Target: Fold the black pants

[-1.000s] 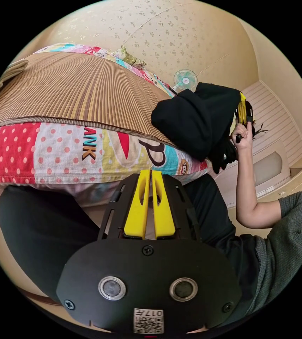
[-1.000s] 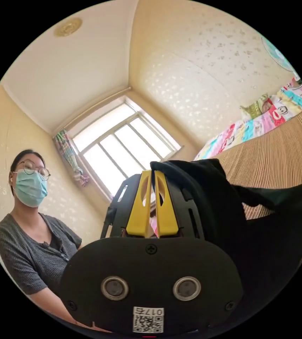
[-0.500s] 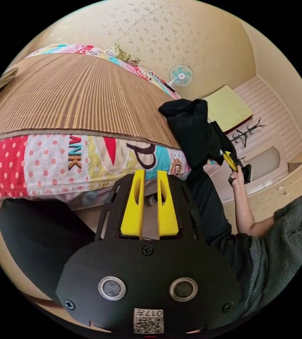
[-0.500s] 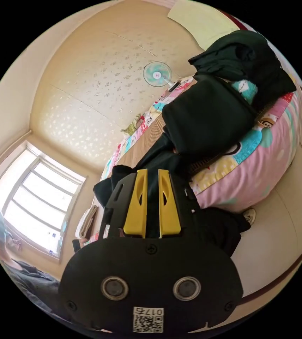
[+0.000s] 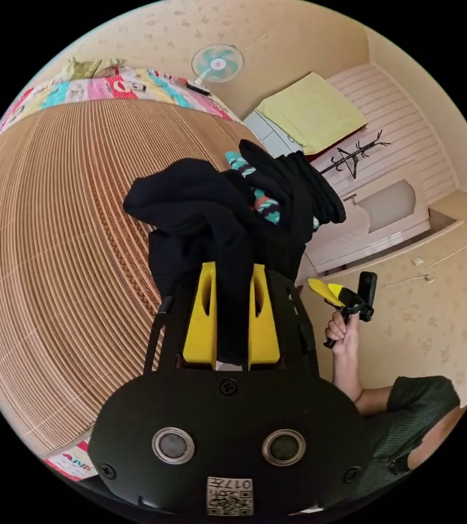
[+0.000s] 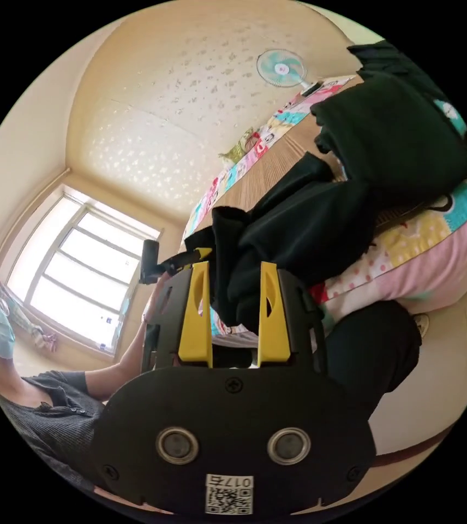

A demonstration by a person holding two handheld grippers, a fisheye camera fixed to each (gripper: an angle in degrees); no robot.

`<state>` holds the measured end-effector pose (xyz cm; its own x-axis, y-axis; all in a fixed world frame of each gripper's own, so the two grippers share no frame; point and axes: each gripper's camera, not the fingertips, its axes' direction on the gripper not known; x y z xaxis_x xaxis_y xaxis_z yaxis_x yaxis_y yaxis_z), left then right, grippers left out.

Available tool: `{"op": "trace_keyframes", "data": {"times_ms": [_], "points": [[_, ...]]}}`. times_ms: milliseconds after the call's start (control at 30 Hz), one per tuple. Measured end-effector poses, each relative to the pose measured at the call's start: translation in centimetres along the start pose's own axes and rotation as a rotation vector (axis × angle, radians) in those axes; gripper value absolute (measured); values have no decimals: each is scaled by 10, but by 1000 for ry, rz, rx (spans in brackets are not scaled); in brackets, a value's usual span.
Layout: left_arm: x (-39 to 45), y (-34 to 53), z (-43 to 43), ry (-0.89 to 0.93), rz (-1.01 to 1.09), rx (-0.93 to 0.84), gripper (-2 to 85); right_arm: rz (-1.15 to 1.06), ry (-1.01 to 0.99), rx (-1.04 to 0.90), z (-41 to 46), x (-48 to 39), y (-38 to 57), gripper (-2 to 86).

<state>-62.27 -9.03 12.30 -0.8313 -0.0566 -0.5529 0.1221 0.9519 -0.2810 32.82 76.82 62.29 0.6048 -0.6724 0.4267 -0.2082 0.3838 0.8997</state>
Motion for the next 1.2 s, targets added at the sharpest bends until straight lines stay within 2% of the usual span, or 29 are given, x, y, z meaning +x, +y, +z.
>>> {"op": "trace_keyframes", "data": {"times_ms": [100,233,267,333,367,400,467,533,600,667,767,900,967,1000,1067,1100,1133,1200], "points": [[-6,20,-30,235,0,119,67,-129,6,-139,33,-36,11,185],[57,55,-60,340,151,188,62,-250,44,-229,71,-85,37,217],[72,59,-61,354,193,186,63,-262,112,-225,79,-99,42,211],[133,74,-64,290,401,131,66,-261,193,-145,70,-115,45,151],[145,78,-67,250,457,121,68,-282,156,-61,48,-124,44,68],[157,87,-76,178,530,133,76,-305,74,7,20,-130,39,56],[143,96,-99,195,499,205,90,-338,3,23,-16,-141,27,37],[93,108,-137,364,405,307,99,-406,-1,88,-57,-162,22,21],[54,121,-158,425,327,385,101,-483,-10,153,-107,-192,16,8],[19,135,-166,396,222,424,109,-507,-113,211,-142,-204,10,3],[-25,146,-152,353,32,330,193,-551,-329,275,-187,-221,1,-2],[-55,159,-106,469,-75,139,246,-616,-510,379,-231,-256,2,-6],[-65,166,-80,589,-130,27,277,-608,-539,420,-243,-267,2,-6],[-71,173,-61,706,-167,-38,283,-605,-547,442,-251,-274,4,-7],[-72,186,-35,959,-211,-98,276,-627,-526,472,-260,-287,11,-7],[-65,193,-22,1173,-205,-113,261,-647,-492,497,-263,-299,19,-7],[-56,198,-19,1383,-187,-74,240,-658,-470,508,-265,-305,23,-7],[-43,200,-27,1605,-168,21,214,-691,-376,528,-264,-328,39,-7]]}}
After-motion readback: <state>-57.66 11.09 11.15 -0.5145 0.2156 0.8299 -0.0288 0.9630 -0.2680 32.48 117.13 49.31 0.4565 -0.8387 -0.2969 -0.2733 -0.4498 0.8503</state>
